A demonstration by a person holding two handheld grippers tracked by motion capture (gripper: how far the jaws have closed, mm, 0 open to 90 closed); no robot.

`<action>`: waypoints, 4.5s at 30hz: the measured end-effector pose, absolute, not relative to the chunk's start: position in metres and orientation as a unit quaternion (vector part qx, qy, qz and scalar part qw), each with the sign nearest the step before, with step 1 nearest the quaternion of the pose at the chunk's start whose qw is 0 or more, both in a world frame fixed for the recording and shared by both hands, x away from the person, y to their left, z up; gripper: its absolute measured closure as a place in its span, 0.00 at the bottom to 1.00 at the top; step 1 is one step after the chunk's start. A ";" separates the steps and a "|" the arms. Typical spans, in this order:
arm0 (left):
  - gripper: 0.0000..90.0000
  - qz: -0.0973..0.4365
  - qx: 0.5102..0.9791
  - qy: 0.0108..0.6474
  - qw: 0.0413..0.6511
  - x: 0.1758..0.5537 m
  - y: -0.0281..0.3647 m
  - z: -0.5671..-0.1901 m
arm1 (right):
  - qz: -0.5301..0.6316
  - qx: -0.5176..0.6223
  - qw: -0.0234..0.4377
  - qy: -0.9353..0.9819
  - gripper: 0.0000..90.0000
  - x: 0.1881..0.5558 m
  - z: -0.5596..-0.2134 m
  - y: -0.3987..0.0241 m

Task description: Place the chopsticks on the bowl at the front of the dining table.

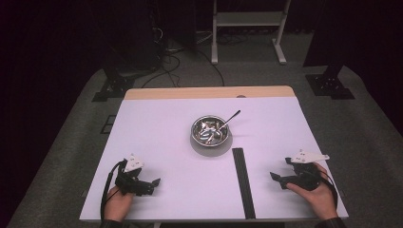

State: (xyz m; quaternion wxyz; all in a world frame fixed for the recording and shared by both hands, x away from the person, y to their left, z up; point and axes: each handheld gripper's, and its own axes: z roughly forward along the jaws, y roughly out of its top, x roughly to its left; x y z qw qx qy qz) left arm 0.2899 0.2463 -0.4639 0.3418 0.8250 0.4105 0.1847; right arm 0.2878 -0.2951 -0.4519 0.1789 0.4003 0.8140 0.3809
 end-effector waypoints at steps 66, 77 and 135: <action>0.00 0.185 0.825 0.411 0.342 0.290 0.246 -0.464 | 0.386 0.373 0.173 0.826 0.15 0.320 -0.442 -0.247; 0.00 0.185 0.825 0.411 0.342 0.290 0.246 -0.464 | 0.395 0.371 0.168 0.823 0.15 0.325 -0.438 -0.241; 0.00 0.184 0.825 0.411 0.342 0.290 0.246 -0.464 | 0.366 0.388 0.153 0.832 0.16 0.370 -0.455 -0.213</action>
